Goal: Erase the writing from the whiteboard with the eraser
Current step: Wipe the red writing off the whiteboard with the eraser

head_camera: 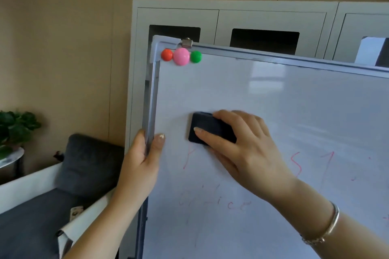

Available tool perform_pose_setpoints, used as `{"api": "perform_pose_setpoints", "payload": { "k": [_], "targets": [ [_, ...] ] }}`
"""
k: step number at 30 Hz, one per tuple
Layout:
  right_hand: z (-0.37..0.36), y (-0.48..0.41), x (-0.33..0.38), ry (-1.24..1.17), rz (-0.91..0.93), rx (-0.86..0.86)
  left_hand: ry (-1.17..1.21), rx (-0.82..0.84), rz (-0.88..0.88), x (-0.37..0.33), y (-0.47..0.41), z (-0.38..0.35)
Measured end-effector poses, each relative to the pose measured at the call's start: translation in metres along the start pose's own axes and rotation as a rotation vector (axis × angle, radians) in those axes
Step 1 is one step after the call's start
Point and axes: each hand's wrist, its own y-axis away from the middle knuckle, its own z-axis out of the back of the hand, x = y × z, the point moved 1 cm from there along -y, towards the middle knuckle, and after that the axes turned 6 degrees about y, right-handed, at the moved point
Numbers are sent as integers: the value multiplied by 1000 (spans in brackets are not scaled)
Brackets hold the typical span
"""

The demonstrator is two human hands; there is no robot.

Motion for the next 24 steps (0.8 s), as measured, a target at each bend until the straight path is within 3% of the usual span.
{"api": "perform_pose_setpoints", "payload": {
  "k": [6,10,12,16,17,22,24],
  "targets": [
    [-12,47,32,9,228,171,-54,6,-92,6,-1,3],
    [4,12,0,54,-52,12,-50,20,-129,7,-1,1],
    [6,7,0,66,-96,-23,-45,19,-125,7,0,1],
    [-6,36,30,53,208,156,-61,30,-116,7,0,2],
    [-5,36,27,45,211,176,-66,35,-114,7,0,2],
    [4,4,0,26,-190,-35,-62,13,-115,11,0,2],
    [0,1,18,-37,-191,45,-36,12,-103,9,0,2]
  ]
}}
